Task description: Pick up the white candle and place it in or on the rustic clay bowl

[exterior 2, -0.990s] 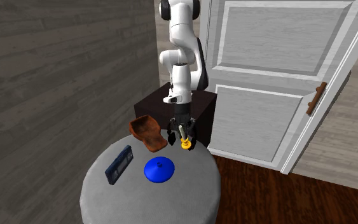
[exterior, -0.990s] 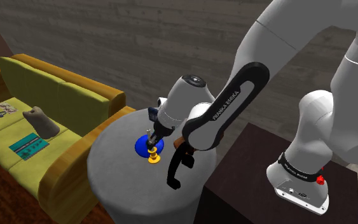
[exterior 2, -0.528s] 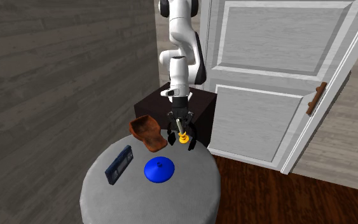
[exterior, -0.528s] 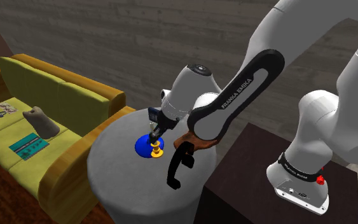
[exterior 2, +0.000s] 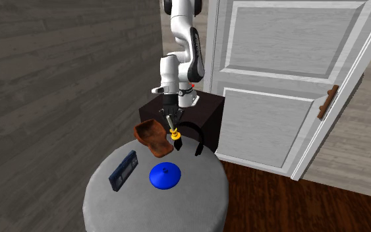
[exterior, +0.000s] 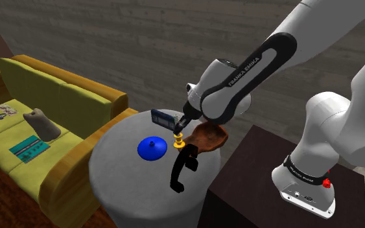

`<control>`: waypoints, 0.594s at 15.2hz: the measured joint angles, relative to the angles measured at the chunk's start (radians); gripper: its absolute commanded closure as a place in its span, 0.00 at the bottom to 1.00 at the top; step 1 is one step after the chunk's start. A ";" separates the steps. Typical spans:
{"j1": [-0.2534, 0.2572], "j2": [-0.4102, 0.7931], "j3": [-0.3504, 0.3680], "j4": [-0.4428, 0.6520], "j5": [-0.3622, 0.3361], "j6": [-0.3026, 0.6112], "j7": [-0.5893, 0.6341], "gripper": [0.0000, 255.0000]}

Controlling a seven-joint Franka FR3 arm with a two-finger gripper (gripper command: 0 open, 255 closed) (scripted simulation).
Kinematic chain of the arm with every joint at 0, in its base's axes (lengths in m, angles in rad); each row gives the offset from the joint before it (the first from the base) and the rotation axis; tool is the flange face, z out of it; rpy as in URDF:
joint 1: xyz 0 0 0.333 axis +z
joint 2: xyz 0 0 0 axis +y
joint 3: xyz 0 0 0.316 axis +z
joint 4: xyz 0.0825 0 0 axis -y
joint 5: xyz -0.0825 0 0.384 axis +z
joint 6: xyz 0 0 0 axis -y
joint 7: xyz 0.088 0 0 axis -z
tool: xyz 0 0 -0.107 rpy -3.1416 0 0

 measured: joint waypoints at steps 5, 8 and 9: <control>0.013 -0.082 -0.130 -0.082 0.142 -0.017 -0.259 1.00; -0.011 -0.134 -0.200 -0.128 0.153 -0.035 -0.364 1.00; 0.002 -0.139 -0.238 -0.137 0.177 -0.033 -0.413 1.00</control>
